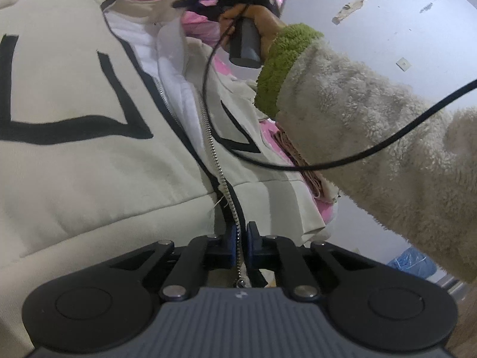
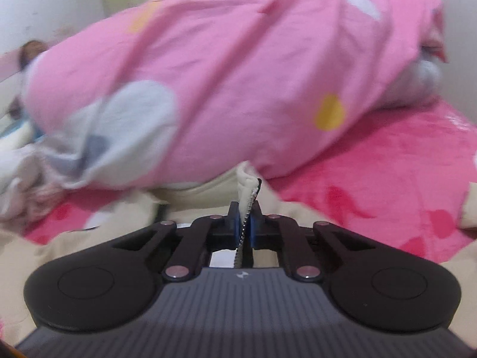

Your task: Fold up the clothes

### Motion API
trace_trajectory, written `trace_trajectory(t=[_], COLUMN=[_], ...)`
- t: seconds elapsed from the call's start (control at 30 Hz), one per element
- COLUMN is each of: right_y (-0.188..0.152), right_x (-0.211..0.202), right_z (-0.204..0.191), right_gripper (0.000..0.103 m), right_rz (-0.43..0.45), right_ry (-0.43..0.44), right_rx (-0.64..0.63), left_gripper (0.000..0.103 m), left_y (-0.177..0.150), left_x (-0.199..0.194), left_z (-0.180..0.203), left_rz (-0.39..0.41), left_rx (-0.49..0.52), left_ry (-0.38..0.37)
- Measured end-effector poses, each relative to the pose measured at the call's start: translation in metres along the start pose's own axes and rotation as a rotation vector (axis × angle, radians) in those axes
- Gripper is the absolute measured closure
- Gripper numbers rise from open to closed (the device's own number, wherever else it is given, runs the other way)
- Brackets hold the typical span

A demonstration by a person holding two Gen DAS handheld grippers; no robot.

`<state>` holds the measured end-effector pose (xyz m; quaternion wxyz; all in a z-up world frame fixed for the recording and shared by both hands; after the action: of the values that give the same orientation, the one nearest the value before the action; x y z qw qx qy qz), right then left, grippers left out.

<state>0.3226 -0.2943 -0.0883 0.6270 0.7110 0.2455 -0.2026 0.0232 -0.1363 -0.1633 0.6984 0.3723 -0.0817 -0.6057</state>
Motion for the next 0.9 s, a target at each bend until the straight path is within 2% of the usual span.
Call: trace_trajectory(t=[0.13, 0.33, 0.6, 0.73, 0.83, 0.9], right_y=[-0.002, 0.000, -0.016, -0.022, -0.016, -0.009], right_x=[0.005, 0.026, 0.073, 0.093, 0.094, 0.088], right_z=[-0.027, -0.045, -0.063, -0.063, -0.064, -0.064], right_gripper=[0.098, 0.098, 0.097, 0.087, 0.076, 0.073], right_rz=[-0.025, -0.028, -0.076, -0.109, -0.118, -0.113], right_ry=[0.080, 0.156, 0.134, 0.097, 0.109, 0.124], right_rx=[0.021, 0.102, 0.074, 0.070, 0.094, 0.099], left_gripper=[0.096, 0.097, 0.096, 0.096, 0.096, 0.096], left_y=[-0.001, -0.001, 0.000, 0.000, 0.000, -0.003], left_x=[0.002, 0.006, 0.010, 0.004, 0.005, 0.005], left_z=[0.003, 0.009, 0.010, 0.007, 0.008, 0.007], left_rz=[0.018, 0.046, 0.049, 0.042, 0.036, 0.034], left_rx=[0.026, 0.042, 0.029, 0.011, -0.001, -0.004], left_ry=[-0.001, -0.011, -0.017, -0.020, -0.024, -0.026])
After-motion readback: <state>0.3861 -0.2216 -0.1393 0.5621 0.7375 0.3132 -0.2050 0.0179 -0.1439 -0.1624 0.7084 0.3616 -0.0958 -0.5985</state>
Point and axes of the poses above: each gripper's, at about its wrist camera, not at the fingertips, and x roughly the way its jaws point, z to its right, y to its top, the point moved 6 cm from there along x, roughly the way its jaws point, and after that the axes turned 6 degrees about -y, right-handed, at the moved point
